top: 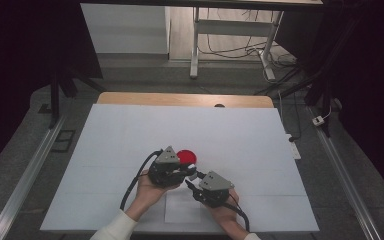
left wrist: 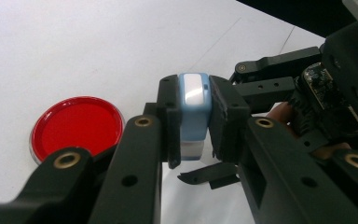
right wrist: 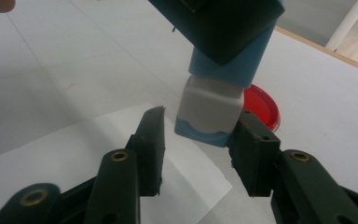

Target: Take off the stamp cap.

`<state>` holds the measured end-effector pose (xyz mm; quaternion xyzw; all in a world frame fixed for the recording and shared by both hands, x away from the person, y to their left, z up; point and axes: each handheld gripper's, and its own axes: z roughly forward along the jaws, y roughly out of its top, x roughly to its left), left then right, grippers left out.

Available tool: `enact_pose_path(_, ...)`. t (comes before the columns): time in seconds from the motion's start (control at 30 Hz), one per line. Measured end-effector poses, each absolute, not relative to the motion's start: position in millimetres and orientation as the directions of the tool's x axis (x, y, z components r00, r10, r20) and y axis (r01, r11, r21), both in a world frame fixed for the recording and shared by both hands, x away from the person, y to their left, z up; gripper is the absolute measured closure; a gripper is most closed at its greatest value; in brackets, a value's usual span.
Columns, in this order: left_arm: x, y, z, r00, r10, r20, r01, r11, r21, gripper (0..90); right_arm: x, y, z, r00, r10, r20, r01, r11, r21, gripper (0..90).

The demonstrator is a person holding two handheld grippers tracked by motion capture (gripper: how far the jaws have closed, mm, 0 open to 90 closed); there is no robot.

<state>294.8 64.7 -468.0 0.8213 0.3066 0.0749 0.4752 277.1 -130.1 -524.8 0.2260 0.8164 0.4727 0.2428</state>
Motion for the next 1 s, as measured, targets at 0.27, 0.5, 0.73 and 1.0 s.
enact_pose_path(0.27,294.4,65.0,-467.8,0.799,0.578,-0.165,0.428,-0.355,0.831,74.7,277.7,-129.8,-524.4,-0.772,0.607,-0.187,0.142,0.452,0.881,61.6)
enact_pose_path(0.5,293.9,64.9,-468.2,0.797,0.581,-0.162,0.424,-0.348,0.836,75.1,278.8,-129.2,-525.1,-0.774,0.609,-0.175,0.155,0.449,0.880,61.6)
enact_pose_path(0.73,293.2,65.3,-467.9,0.793,0.587,-0.161,0.420,-0.336,0.843,75.2,279.7,-129.7,-524.4,-0.766,0.620,-0.172,0.160,0.442,0.883,63.5)
enact_pose_path(1.0,292.1,63.9,-468.7,0.787,0.598,-0.153,0.418,-0.334,0.845,75.2,280.7,-128.9,-523.9,-0.760,0.624,-0.180,0.160,0.448,0.879,63.6)
